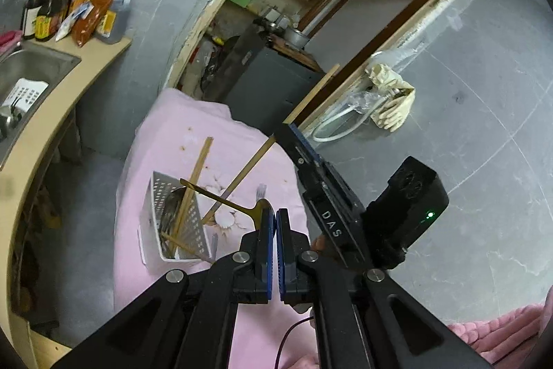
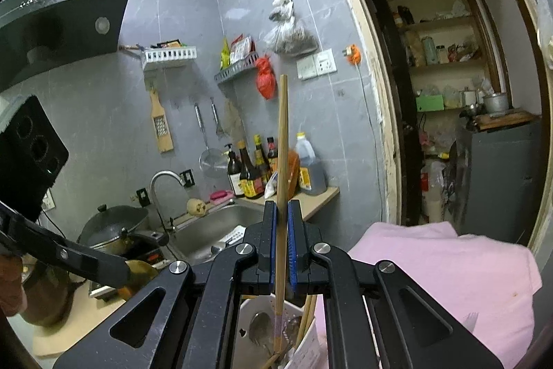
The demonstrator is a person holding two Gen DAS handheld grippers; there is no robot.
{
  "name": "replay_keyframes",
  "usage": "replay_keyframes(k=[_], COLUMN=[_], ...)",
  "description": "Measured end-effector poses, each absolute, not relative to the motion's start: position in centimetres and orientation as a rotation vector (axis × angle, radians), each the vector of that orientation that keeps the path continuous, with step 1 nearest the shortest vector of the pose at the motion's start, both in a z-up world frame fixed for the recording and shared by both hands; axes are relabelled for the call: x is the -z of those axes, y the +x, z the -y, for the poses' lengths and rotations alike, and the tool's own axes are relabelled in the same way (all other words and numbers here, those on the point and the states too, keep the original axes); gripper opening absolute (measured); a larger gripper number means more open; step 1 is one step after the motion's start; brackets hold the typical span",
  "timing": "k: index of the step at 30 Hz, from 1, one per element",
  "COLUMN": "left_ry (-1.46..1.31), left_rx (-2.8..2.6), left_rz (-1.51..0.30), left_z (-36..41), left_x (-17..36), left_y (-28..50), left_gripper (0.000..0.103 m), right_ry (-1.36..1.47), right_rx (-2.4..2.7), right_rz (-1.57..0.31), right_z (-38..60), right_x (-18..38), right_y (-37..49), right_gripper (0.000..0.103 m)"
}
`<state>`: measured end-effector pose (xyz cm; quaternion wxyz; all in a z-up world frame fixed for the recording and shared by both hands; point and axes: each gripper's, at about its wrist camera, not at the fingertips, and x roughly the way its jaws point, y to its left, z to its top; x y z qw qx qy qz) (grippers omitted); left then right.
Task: Organize utensils
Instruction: 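Carry the gold spoon and chopstick to the white holder and drop them inside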
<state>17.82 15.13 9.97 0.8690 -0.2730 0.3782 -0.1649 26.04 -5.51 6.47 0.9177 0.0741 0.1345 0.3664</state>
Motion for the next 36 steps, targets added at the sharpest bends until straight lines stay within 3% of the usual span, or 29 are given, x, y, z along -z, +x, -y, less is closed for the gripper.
replay_keyframes(k=[8,23,31,36], left_ry=[-0.78,-0.709,-0.637,-0.52], left_rx=[0.356,0.258,0.239,0.202], left_rz=[-0.873,-0.958,-0.892,-0.838], left_z=[-16.9,-17.0,-17.0,-16.3], left_x=[-5.7,1.1,1.0,-0.4], left_y=[19.3,22.1,21.2,21.0], left_gripper=[0.002,0.003,0.003,0.004], right_ry=[0.159,0.129,0.095,0.103], right_rx=[-0.757,-0.772,-0.791,-0.78], right_rz=[-0.357,-0.446,-0.492,-0.483], right_z=[4.3,3.1,3.5,4.5], right_x=[-3.2,1.1,1.6,0.9], right_y=[27.7,28.8,28.5,28.0], right_gripper=[0.006,0.006,0.007,0.024])
